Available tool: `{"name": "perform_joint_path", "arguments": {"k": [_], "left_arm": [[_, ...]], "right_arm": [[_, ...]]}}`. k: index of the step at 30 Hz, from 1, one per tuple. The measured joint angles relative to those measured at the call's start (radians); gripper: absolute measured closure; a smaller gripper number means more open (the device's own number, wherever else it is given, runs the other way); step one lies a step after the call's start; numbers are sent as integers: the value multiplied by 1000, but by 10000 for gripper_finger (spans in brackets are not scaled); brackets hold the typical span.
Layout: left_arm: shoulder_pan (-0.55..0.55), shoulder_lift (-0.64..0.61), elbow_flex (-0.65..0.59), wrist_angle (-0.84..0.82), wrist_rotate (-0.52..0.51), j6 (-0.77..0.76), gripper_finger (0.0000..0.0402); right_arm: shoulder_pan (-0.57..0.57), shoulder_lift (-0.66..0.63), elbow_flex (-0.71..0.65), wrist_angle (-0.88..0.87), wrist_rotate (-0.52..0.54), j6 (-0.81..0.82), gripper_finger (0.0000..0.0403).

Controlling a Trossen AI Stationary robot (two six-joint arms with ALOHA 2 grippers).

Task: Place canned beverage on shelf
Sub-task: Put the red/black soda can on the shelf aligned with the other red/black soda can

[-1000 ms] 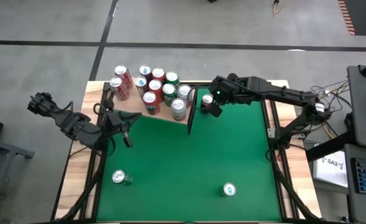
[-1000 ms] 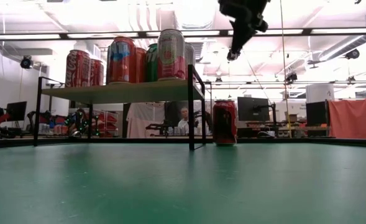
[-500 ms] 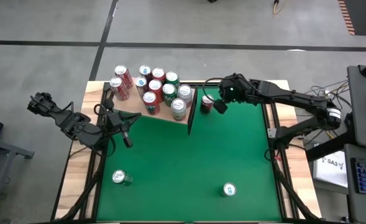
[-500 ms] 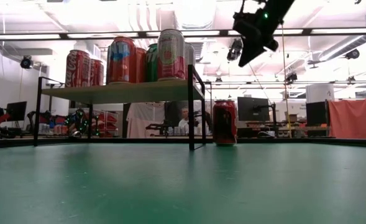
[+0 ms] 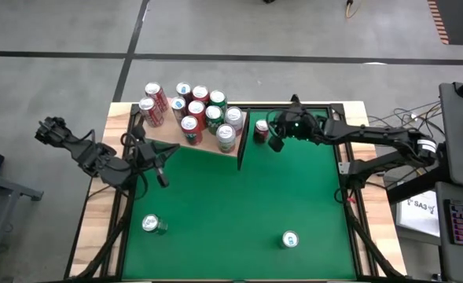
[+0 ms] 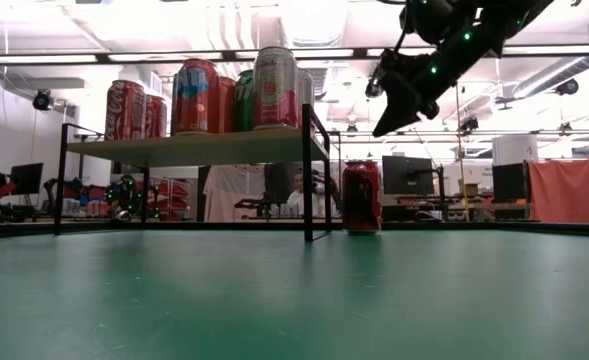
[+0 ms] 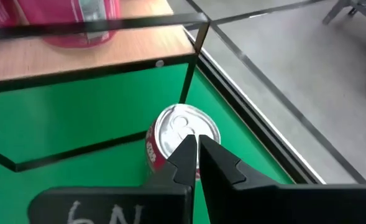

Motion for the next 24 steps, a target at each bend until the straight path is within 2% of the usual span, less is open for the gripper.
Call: {"name": "perform_joint_path", "arguments": {"k": [15, 19, 24], "left_arm": [[0, 38, 0, 4, -12, 0, 402], [0, 47, 0, 4, -12, 0, 402], [0, 53, 0, 3, -19, 2, 402]], "right_arm": [[0, 17, -1, -10, 39, 68, 388], [0, 17, -1, -9, 37, 85, 354], [0, 19, -1, -10, 35, 78, 278]]}}
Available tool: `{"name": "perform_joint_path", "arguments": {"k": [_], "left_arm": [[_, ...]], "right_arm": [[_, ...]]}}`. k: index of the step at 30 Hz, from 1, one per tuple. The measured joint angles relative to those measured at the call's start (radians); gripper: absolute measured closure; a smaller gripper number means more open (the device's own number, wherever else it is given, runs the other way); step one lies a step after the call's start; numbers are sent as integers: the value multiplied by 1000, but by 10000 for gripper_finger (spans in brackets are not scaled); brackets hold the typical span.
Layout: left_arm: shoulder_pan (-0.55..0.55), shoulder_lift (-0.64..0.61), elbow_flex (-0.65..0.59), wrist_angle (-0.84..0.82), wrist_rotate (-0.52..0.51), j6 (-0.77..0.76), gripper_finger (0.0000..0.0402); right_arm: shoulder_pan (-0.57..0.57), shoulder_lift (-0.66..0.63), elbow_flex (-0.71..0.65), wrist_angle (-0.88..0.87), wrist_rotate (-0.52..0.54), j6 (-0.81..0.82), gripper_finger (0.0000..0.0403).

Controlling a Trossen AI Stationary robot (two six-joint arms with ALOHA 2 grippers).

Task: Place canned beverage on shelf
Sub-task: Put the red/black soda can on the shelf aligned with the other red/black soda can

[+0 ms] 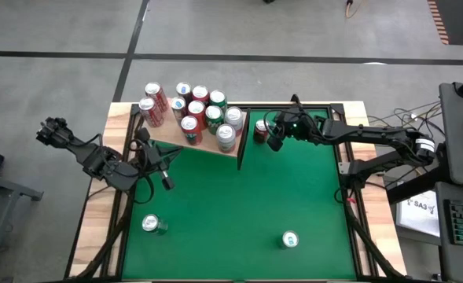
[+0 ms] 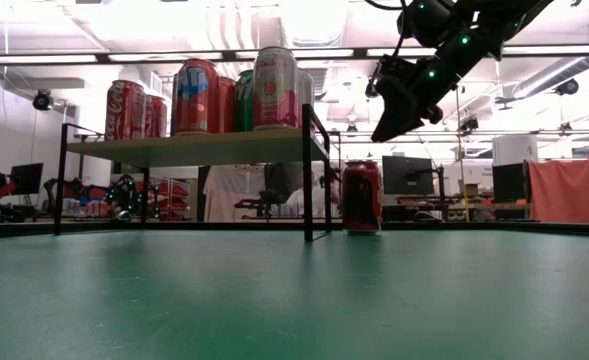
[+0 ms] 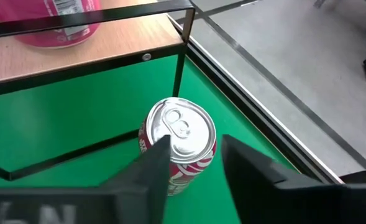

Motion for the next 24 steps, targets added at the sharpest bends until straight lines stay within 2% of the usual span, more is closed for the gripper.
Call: {"name": "perform_joint_path", "arguments": {"k": [4, 8, 11, 16, 24], "left_arm": [[0, 0, 0, 0, -2, 1, 402], [0, 0, 0, 0, -2, 1, 402], [0, 0, 0, -1, -2, 1, 402], [0, 0, 0, -3, -2, 1, 402], [0, 0, 0, -3, -2, 10, 402]], "right_arm": [[0, 0, 0, -2, 6, 10, 204], [1, 0, -2, 47, 13, -4, 146], [3, 0, -7, 71, -77, -126, 116], [-1, 2, -52, 152, -154, -252, 85], [-38, 2, -132, 294, -158, -252, 76]]}}
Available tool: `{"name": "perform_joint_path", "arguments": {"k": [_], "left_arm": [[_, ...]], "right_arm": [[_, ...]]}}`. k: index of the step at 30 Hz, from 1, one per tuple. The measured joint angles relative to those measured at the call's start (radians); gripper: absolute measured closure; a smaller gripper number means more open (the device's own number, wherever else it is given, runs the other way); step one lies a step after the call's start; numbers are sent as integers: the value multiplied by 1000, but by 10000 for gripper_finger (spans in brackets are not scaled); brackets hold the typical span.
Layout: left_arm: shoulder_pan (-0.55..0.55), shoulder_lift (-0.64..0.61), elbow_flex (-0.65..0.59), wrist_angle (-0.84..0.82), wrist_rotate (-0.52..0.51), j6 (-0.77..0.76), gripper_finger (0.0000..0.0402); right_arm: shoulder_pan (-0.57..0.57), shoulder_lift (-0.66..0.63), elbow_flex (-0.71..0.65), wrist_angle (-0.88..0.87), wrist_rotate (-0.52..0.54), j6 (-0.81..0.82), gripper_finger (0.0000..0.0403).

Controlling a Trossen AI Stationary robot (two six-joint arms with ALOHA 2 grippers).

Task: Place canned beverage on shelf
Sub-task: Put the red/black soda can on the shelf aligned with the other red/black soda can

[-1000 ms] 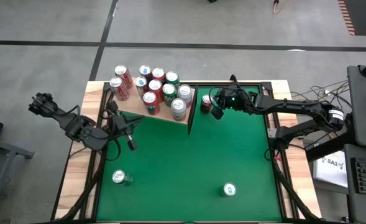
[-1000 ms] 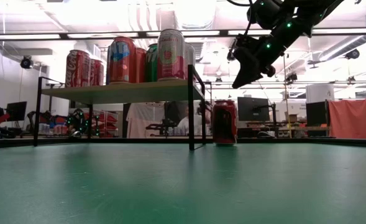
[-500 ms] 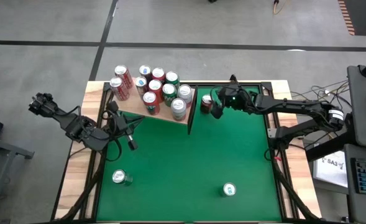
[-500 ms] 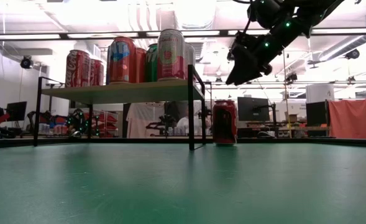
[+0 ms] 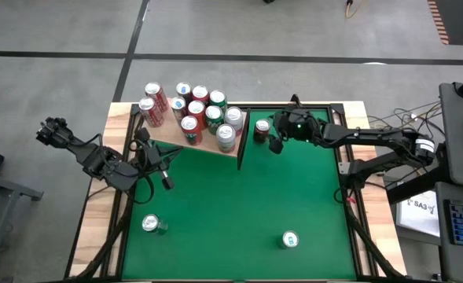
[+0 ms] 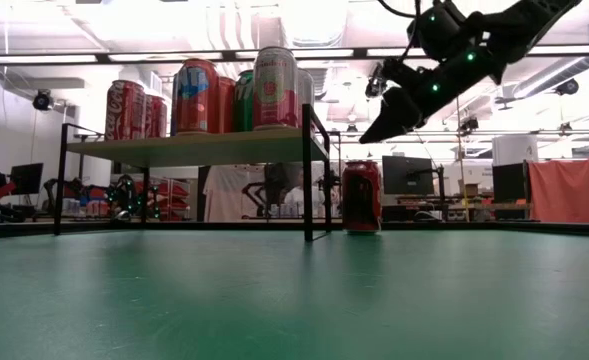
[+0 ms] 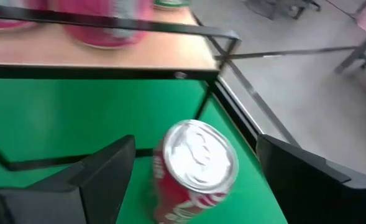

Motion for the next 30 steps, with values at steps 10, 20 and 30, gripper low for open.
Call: {"name": "perform_joint_path", "arguments": {"k": [10, 20, 30], "left_arm": [[0, 0, 0, 0, 0, 4, 402], [0, 0, 0, 1, 0, 4, 402], [1, 0, 0, 2, 0, 4, 402]], "right_arm": [[-21, 0, -75, 105, 0, 27, 76], [-21, 0, -115, 171, -1, 50, 76], [-23, 57, -133, 263, -1, 61, 76]]}}
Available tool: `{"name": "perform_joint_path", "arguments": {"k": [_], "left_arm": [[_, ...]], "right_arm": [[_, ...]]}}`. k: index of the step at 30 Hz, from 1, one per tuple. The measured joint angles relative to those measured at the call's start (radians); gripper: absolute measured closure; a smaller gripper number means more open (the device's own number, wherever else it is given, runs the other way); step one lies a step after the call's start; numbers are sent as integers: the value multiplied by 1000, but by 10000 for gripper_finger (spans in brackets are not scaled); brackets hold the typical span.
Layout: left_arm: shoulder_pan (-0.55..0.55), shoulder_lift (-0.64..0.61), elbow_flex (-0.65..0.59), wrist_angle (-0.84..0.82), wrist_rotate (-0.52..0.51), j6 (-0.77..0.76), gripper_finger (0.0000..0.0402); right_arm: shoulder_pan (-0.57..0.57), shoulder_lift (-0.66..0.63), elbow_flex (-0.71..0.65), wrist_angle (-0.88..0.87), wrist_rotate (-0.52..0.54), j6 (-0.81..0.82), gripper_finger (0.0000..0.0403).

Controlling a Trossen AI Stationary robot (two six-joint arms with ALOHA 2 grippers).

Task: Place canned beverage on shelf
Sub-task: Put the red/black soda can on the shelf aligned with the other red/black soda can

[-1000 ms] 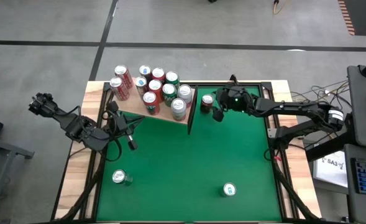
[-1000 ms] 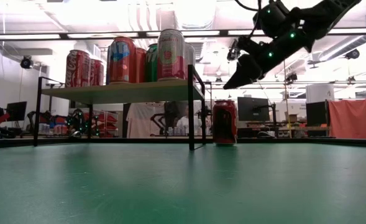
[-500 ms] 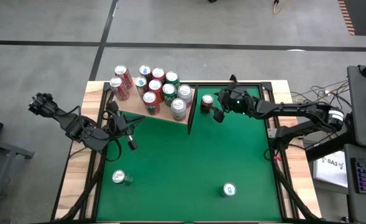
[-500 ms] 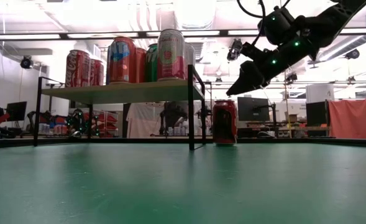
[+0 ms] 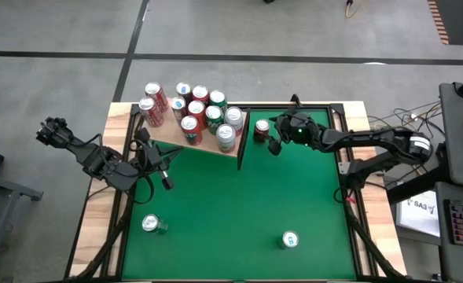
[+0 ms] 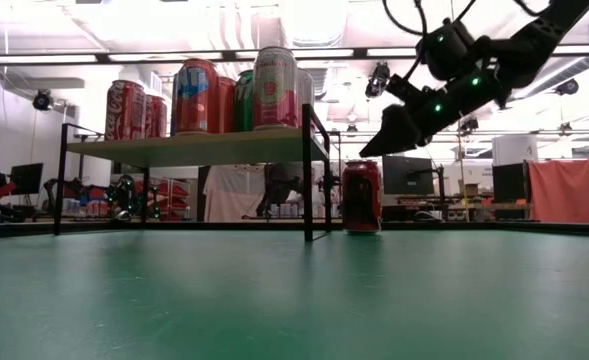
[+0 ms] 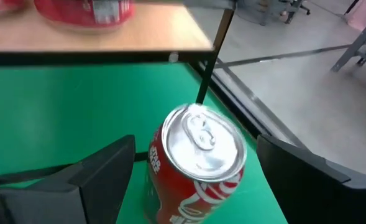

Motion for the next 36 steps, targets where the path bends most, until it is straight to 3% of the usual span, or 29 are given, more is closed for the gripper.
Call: {"name": "perform_joint_path", "arguments": {"k": [16, 21, 27, 36], "left_arm": [[1, 0, 0, 0, 0, 0, 402], [1, 0, -1, 0, 0, 0, 402], [1, 0, -1, 0, 0, 0, 402], [1, 0, -1, 0, 0, -5, 402]], "right_arm": [[0, 220, 7, 201, 30, 25, 76], [-3, 222, 7, 212, 29, 29, 80], [-7, 222, 7, 207, 28, 41, 123], [-6, 123, 0, 133, 23, 66, 123]]}}
